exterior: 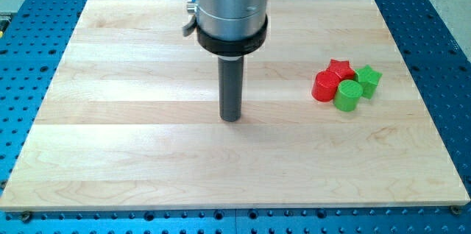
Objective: Keep arm on left to cube
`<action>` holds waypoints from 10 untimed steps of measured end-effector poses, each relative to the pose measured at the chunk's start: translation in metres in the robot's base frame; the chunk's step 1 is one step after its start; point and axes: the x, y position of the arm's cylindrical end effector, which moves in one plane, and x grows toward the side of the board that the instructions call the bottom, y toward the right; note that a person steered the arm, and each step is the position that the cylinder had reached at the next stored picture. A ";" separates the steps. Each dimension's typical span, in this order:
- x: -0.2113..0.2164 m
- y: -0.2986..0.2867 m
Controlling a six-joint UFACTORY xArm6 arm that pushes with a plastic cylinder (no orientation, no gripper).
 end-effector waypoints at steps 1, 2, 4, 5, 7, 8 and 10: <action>0.000 -0.014; 0.000 -0.027; 0.000 -0.036; 0.000 -0.058; -0.063 -0.147; -0.154 -0.159; -0.273 -0.147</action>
